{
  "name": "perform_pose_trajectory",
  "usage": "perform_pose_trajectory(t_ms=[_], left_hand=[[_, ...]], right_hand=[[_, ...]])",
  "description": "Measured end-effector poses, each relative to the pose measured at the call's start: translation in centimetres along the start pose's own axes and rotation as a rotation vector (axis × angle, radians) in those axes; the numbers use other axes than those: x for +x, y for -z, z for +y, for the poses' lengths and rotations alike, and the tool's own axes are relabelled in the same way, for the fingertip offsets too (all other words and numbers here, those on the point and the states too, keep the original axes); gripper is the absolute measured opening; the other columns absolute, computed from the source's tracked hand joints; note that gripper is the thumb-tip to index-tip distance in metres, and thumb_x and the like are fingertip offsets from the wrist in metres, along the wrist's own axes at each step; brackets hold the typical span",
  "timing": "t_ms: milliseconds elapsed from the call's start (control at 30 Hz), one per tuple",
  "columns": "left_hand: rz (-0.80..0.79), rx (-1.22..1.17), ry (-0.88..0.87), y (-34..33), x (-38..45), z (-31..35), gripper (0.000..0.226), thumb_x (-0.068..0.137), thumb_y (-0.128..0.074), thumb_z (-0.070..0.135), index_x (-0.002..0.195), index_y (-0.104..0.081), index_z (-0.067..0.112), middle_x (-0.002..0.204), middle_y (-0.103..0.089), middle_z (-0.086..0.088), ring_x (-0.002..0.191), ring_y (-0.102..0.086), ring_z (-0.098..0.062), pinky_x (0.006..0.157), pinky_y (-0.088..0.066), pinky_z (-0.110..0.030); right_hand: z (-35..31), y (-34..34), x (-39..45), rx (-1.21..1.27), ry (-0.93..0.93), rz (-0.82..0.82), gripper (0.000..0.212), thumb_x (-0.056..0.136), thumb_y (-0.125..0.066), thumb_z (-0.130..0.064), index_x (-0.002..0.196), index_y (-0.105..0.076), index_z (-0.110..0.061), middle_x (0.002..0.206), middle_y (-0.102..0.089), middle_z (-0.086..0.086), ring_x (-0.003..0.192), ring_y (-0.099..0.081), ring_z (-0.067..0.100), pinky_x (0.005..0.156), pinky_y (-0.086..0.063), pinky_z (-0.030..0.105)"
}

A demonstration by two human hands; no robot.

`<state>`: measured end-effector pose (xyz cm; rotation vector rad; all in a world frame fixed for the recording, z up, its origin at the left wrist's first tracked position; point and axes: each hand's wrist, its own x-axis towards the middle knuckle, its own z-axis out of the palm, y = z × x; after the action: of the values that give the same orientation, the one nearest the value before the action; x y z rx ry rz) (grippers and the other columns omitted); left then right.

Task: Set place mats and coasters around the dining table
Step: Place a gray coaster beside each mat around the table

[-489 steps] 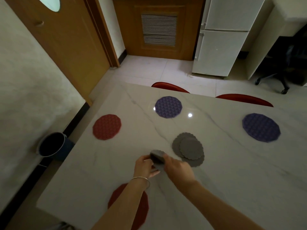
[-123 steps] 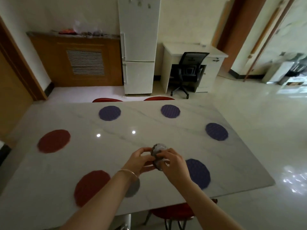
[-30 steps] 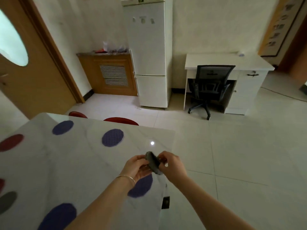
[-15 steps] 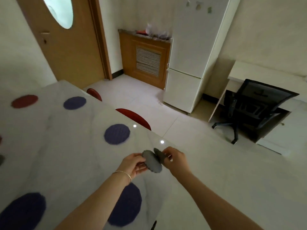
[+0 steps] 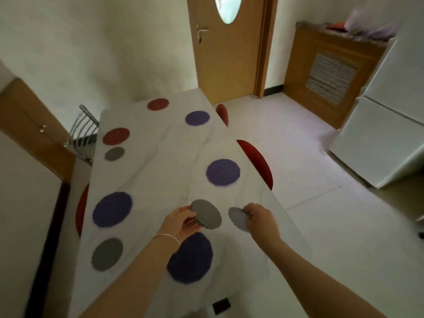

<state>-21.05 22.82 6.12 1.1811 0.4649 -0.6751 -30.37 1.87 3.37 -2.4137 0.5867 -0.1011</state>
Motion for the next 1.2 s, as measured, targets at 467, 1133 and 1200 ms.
perform_pose_trajectory(t_ms=[467,1133,1200], left_hand=[[0.289,-0.291,-0.062,6.0,-4.5,-5.1,0.014,0.086,-0.05,-0.011,0.094,-0.061,-0.005,0.091,-0.066,-0.023,0.08,-0.064,-0.034,0.048,-0.057,-0.034],[0.157,-0.285,-0.046,3.0,-3.3,-3.9,0.02,0.085,-0.051,-0.011,0.102,-0.06,-0.006,0.099,-0.066,-0.026,0.089,-0.064,-0.038,0.054,-0.059,-0.038],[0.1,-0.255,-0.046,1.1,-3.0,-3.2,0.021,0.086,-0.051,-0.008,0.105,-0.06,-0.005,0.1,-0.065,-0.026,0.089,-0.064,-0.037,0.056,-0.059,-0.038]], right_hand=[[3.7,-4.1,-2.7,-0.269,0.413,-0.21,0.024,0.093,-0.048,-0.016,0.113,-0.06,-0.019,0.124,-0.059,0.001,0.108,-0.057,0.016,0.088,-0.05,0.028],[1.1,-1.9,-1.7,0.005,0.353,-0.162,0.033,0.093,-0.052,-0.021,0.127,-0.052,-0.019,0.129,-0.055,0.002,0.113,-0.053,0.016,0.099,-0.042,0.026],[-1.9,-0.6,-0.6,0.093,0.38,-0.15,0.032,0.094,-0.049,-0.034,0.125,-0.052,-0.026,0.128,-0.054,-0.004,0.113,-0.051,0.011,0.098,-0.042,0.026]])
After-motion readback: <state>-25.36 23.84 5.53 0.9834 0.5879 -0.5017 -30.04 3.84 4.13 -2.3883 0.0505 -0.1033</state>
